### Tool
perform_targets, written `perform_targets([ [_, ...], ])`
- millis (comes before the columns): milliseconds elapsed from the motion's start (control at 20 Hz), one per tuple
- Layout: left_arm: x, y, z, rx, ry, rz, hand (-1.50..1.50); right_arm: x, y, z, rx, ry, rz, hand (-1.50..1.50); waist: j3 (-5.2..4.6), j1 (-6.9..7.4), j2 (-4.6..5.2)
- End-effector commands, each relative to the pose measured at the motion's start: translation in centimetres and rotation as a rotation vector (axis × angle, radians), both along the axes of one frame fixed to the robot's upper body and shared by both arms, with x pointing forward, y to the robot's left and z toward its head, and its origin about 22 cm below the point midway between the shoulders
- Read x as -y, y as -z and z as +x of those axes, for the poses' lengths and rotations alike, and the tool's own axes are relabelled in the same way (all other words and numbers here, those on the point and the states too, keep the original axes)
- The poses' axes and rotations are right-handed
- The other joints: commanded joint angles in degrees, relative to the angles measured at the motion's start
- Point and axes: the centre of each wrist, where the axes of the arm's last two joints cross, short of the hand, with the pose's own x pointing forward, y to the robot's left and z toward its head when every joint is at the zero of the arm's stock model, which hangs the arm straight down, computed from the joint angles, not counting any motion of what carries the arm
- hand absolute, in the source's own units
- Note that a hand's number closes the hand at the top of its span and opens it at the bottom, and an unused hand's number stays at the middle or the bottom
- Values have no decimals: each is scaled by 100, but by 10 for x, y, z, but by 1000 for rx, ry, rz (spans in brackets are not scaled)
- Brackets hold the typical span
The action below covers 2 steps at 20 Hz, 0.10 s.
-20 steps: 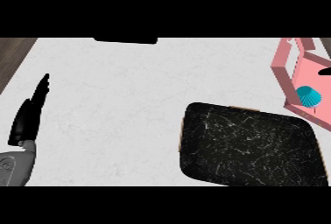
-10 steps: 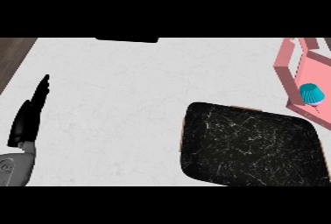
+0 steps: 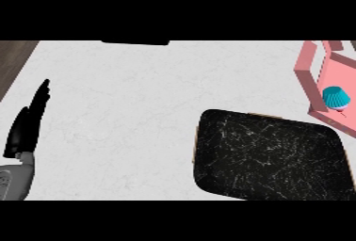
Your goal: Pick the cupcake from the tray and place it in the cardboard box
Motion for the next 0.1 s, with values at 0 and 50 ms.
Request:
perform_targets([
  [0,-4,0,-2,7,-15,-1,0,15,-8,-18,4,-110,-4,-150,9,5,-3],
  [50,-8,2,-5,-13,-1,2,0,13,1,-17,-7,-111,-14,-150,15,41,19],
])
